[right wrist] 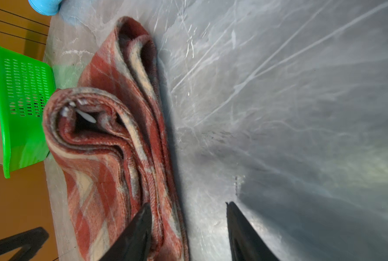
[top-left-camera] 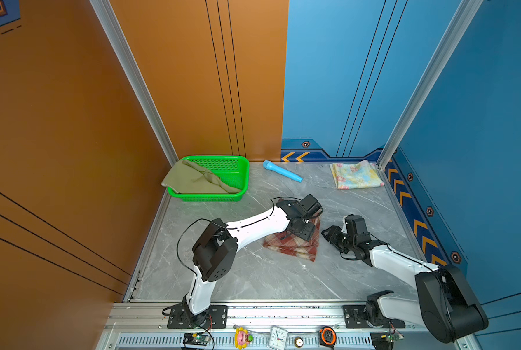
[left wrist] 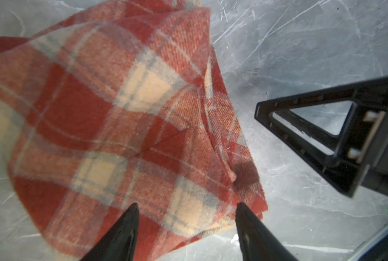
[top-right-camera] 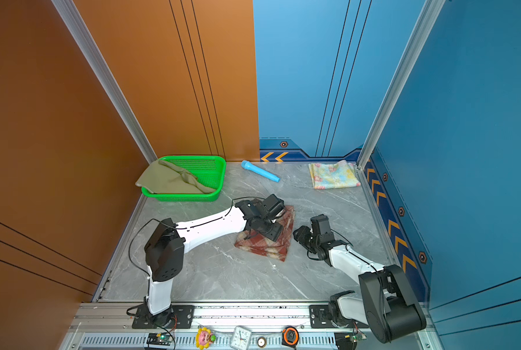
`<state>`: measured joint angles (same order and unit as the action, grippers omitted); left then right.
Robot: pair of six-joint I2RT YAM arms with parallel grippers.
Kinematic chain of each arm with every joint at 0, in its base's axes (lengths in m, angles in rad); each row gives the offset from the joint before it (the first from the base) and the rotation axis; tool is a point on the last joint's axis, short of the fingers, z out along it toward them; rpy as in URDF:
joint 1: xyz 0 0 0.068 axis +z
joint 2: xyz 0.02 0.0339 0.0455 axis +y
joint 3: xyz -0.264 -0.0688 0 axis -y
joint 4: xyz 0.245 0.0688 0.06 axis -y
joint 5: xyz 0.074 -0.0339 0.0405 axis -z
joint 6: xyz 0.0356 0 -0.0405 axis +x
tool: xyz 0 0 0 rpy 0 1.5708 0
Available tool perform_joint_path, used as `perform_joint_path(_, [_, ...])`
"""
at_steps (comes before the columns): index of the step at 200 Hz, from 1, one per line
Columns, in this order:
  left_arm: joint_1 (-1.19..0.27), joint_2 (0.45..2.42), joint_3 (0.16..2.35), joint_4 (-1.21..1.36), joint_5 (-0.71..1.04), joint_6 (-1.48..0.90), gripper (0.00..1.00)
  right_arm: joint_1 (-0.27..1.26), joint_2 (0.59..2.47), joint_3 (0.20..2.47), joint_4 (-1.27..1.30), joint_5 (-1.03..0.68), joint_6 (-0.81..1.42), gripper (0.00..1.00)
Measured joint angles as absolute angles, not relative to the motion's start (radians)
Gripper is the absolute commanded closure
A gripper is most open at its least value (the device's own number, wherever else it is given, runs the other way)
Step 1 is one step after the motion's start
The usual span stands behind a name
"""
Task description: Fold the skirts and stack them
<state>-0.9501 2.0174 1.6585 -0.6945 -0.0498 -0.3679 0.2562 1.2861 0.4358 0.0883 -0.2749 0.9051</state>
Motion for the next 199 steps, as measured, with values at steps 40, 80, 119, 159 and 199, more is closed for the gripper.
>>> perform_joint_path(40, [-0.955, 2.132, 1.72, -0.689, -0.038, -0.368, 0.35, 0.268, 1.343, 0.436, 0.157, -0.296, 0.957, 0.54])
perform_joint_path(80, [-0.962, 2.198, 1.761, -0.686, -0.033, -0.379, 0.53, 0.302, 1.393, 0.435, 0.228, -0.295, 1.011, 0.57])
perform_joint_path(119, [-0.973, 2.203, 1.764, -0.676, -0.042, -0.39, 1.0, 0.35, 1.436, 0.435, 0.297, -0.284, 1.057, 0.6])
perform_joint_path(159, [-0.972, 2.201, 1.77, -0.68, -0.06, -0.398, 1.0, 0.356, 1.46, 0.434, 0.345, -0.26, 1.099, 0.62])
perform_joint_path(199, [-0.969, 2.162, 1.796, -0.687, -0.059, -0.398, 1.0, 0.361, 1.479, 0.418, 0.414, -0.244, 1.143, 0.6])
